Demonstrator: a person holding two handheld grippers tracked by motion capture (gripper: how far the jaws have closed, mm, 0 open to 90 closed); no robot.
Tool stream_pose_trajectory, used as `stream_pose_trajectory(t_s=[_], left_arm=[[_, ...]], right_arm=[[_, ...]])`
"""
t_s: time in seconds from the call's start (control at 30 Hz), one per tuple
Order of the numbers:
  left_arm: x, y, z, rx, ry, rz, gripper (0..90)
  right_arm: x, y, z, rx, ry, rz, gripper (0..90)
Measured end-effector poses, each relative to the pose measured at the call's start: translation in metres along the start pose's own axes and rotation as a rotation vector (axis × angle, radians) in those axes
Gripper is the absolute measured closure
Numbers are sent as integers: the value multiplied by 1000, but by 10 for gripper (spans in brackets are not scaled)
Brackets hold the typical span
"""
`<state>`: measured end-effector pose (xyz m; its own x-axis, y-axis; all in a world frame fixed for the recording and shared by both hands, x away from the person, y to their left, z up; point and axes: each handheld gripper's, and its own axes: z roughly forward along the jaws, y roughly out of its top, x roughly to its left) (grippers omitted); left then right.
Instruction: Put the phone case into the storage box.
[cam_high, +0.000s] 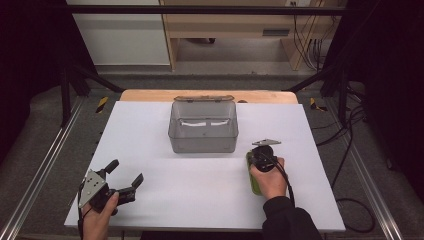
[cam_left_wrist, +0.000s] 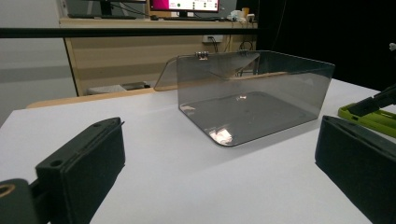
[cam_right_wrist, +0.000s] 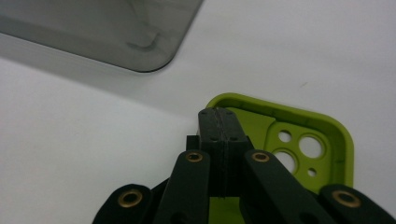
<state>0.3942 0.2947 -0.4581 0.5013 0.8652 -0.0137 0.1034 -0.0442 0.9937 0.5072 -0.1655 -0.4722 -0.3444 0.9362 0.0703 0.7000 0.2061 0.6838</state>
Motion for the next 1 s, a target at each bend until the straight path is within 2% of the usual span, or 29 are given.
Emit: stream_pose_trajectory(t_s=[0.03, 0.1, 0.17, 0.23, 0.27, 0.3, 0.37, 0.4, 0.43, 0.47, 0.53, 0.73, 0.83, 1.0], left_arm=[[0, 0, 0, 0, 0, 0, 15], [0, 0, 0, -1, 1, 0, 15], [0, 0, 0, 0, 1, 0, 15], [0, 0, 0, 1, 1, 3, 15], [0, 0, 0, 1, 1, 3, 15], [0, 0, 0, 1, 1, 4, 15], [0, 0, 0, 2, 1, 4, 16], [0, 0, 0, 2, 2, 3, 16], [0, 0, 0, 1, 2, 3, 16], [0, 0, -1, 1, 2, 3, 16], [0, 0, -1, 0, 3, 3, 16], [0, 1, -1, 1, 3, 6, 16], [0, 0, 0, 2, 2, 4, 17], [1, 0, -1, -1, 1, 2, 17]], right_arm=[[4, -2, -2, 4, 15, -23, 900], [7, -3, -3, 7, 27, -30, 900], [14, -5, -4, 16, 64, -46, 900], [24, -7, -6, 20, 85, -77, 900], [33, -9, -6, 24, 115, -90, 900], [33, -9, -6, 24, 115, -90, 900], [48, -11, -7, 37, 147, -135, 900], [48, -11, -7, 37, 147, -135, 900], [57, -11, -8, 42, 163, -162, 900], [57, -11, -8, 42, 163, -162, 900], [65, -12, -8, 50, 185, -175, 900], [84, -8, -2, 50, 208, -218, 900], [89, -4, 2, 49, 210, -211, 900], [96, -1, 5, 57, 223, -228, 900]])
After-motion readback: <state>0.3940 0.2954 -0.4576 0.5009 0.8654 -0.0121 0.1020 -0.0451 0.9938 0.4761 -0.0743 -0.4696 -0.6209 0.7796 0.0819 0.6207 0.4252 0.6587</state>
